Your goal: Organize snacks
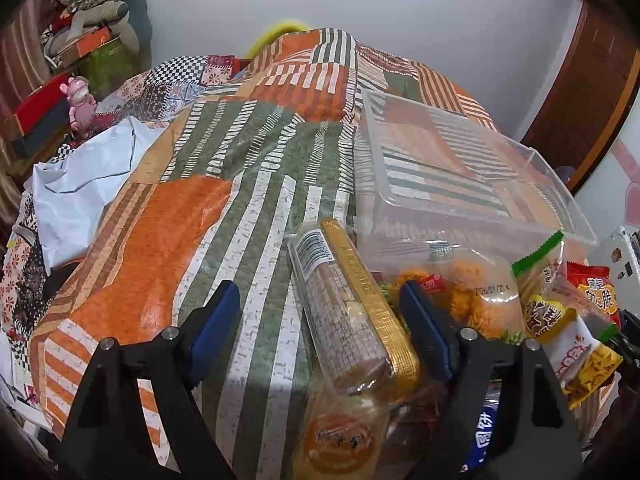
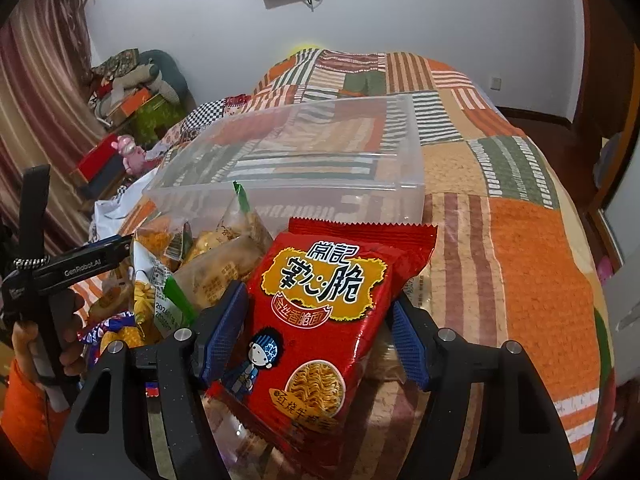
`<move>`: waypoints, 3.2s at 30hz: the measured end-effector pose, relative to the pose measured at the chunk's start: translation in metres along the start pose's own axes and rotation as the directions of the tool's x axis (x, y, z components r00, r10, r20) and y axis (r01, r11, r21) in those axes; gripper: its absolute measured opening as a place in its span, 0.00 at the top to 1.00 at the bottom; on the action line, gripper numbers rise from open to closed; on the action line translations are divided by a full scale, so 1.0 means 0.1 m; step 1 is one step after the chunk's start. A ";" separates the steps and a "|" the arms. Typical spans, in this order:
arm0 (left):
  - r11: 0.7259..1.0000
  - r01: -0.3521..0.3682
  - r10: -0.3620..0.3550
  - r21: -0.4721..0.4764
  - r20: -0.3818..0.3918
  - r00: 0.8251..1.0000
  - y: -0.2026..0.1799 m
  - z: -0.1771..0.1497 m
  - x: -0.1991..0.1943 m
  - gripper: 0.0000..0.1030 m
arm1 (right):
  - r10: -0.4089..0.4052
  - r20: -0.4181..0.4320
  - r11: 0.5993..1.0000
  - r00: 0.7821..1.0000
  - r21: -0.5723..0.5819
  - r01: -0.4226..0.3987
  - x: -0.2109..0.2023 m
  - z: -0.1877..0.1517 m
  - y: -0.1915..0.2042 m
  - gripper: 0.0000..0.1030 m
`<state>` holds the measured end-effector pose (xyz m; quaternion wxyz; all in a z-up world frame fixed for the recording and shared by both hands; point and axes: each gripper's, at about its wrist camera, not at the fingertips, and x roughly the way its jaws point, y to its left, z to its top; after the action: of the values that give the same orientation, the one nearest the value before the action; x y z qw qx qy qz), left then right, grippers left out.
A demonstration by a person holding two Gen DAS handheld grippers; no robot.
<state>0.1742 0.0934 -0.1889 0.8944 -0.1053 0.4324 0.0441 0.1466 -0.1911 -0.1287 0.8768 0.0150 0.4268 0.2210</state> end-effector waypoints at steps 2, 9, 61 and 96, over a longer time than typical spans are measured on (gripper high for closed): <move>1.000 0.005 -0.005 0.009 -0.002 1.000 0.01 0.00 0.01 0.26 | -0.001 0.004 1.000 1.000 -0.002 0.001 0.00 0.01 -0.01 0.43; 0.999 0.018 -0.017 0.031 -0.028 0.999 0.07 -0.09 -0.02 0.62 | 0.049 0.008 0.998 0.999 0.025 -0.049 -0.04 -0.01 -0.06 0.56; 0.992 -0.064 0.059 0.109 0.051 0.997 0.22 -0.17 -0.48 0.56 | 0.055 0.057 0.998 0.997 0.033 -0.057 -0.33 -0.08 -0.04 0.77; 0.990 -0.020 -0.004 0.139 0.172 0.985 -0.07 0.00 -0.83 0.63 | 0.048 0.175 0.998 0.983 0.032 -0.054 -0.64 0.14 -0.07 0.82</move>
<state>0.1240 0.0879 -0.1231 0.9333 -0.0362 0.3563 0.0262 0.1254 -0.2203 -0.0742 0.9044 0.0616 0.3518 0.2334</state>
